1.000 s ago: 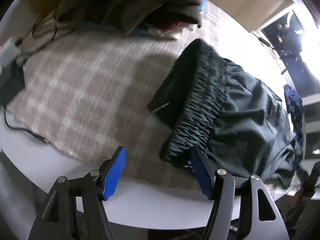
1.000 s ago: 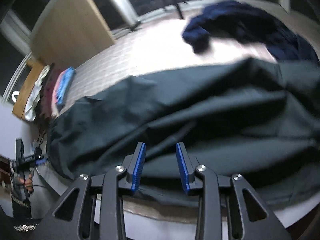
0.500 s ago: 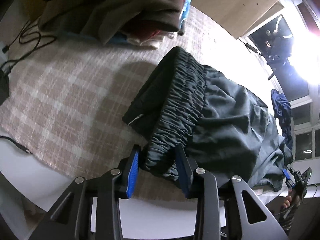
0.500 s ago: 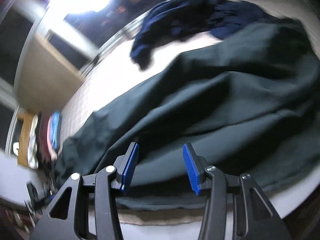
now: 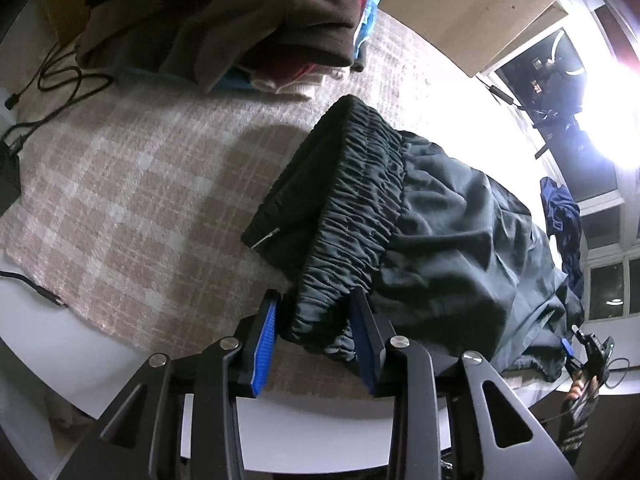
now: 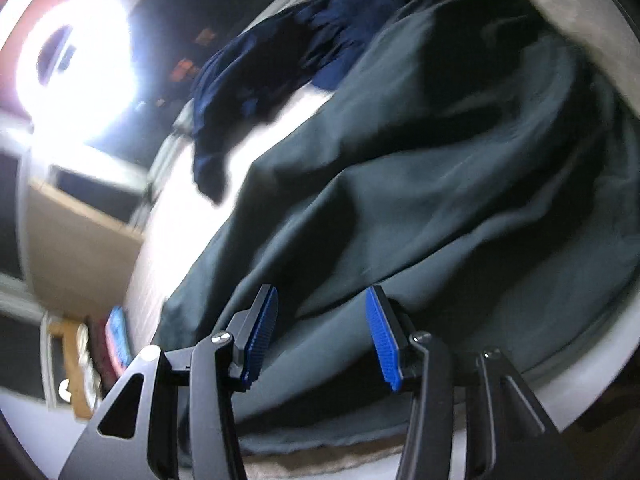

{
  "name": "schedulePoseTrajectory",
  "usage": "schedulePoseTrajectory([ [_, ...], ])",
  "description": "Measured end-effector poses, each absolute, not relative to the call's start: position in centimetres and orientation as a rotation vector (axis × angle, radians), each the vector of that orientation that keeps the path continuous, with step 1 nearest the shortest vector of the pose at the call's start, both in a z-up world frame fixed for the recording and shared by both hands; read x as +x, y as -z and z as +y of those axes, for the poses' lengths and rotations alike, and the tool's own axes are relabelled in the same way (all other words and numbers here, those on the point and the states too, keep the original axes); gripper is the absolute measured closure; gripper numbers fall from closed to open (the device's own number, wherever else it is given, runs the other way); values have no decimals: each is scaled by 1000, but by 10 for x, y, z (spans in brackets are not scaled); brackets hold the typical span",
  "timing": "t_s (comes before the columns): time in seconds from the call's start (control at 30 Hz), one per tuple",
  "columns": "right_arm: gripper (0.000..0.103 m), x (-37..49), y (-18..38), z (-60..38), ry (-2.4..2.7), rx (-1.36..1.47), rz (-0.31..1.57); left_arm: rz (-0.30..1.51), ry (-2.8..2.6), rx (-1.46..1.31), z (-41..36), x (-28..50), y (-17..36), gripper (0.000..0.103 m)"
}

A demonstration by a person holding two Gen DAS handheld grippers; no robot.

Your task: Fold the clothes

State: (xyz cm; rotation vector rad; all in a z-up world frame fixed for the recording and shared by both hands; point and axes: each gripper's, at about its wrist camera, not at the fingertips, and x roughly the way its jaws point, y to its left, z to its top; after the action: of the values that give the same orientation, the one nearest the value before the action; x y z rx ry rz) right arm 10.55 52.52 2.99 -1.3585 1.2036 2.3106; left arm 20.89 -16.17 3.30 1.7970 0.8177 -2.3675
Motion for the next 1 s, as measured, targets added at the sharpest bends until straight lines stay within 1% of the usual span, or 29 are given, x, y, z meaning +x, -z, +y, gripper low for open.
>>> schedulePoseTrajectory([
  [0.07, 58, 118, -36, 560, -2230, -1262, 1197, 818, 2358, 1812, -163, 210, -32, 71],
  [0.13, 58, 132, -41, 589, -2173, -1187, 1239, 833, 2344, 1807, -165, 211, -31, 70],
  [0.17, 58, 139, -43, 603, -2150, -1153, 1271, 843, 2336, 1807, -167, 212, -30, 68],
  [0.27, 58, 158, -48, 640, -2084, -1069, 1351, 866, 2306, 1816, -167, 212, -26, 56],
  [0.3, 58, 158, -45, 642, -2075, -1077, 1352, 869, 2307, 1820, -168, 213, -26, 55],
  [0.6, 58, 129, -11, 642, -2049, -1162, 1417, 832, 2298, 1833, -162, 209, -26, 54],
  [0.77, 58, 113, -23, 628, -2129, -1205, 1280, 841, 2295, 1805, -166, 215, -30, 54],
  [0.93, 58, 91, -5, 627, -2082, -1345, 1274, 858, 2291, 1797, -171, 220, -28, 54],
  [1.0, 58, 90, -1, 624, -2077, -1369, 1252, 868, 2305, 1772, -169, 221, -29, 60],
])
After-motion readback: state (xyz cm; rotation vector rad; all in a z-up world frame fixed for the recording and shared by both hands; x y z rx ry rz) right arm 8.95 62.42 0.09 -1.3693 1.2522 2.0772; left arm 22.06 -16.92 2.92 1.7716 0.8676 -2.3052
